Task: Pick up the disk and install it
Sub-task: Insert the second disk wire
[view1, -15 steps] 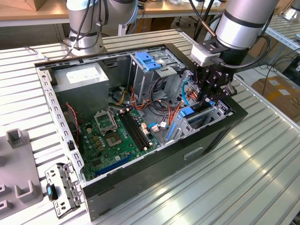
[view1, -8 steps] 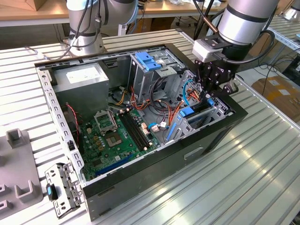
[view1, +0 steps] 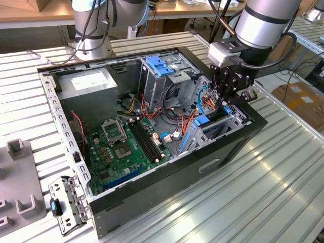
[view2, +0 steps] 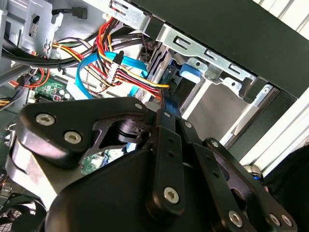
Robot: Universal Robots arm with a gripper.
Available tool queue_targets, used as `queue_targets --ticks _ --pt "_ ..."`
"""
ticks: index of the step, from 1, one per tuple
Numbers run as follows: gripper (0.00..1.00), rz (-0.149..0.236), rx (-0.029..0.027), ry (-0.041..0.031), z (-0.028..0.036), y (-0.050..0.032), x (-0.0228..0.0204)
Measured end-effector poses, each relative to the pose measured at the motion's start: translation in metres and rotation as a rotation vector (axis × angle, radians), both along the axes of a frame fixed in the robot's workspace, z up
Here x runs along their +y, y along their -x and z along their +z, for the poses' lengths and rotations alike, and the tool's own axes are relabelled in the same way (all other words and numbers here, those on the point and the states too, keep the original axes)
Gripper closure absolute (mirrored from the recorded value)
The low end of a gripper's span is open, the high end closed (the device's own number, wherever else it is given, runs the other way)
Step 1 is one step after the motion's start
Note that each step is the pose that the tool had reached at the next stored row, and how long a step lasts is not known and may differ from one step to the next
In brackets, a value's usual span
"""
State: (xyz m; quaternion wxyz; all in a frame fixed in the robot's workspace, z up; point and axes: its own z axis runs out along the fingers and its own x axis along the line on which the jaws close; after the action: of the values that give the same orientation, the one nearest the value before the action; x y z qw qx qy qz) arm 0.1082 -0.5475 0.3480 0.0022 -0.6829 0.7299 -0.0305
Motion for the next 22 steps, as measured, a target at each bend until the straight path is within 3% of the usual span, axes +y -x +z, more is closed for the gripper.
queue_targets --ticks 7,17,20,22 --pt "0.89 0.000 0.0000 0.0000 0.0001 0.0001 0.0000" --pt "0.89 0.000 0.0007 0.0001 0.0019 0.0065 0.0001" --pt "0.89 0.000 0.0009 0.0023 0.0167 0.0063 0.0016" --pt "0.89 0.000 0.0008 0.0077 0.0344 0.0061 0.0056"
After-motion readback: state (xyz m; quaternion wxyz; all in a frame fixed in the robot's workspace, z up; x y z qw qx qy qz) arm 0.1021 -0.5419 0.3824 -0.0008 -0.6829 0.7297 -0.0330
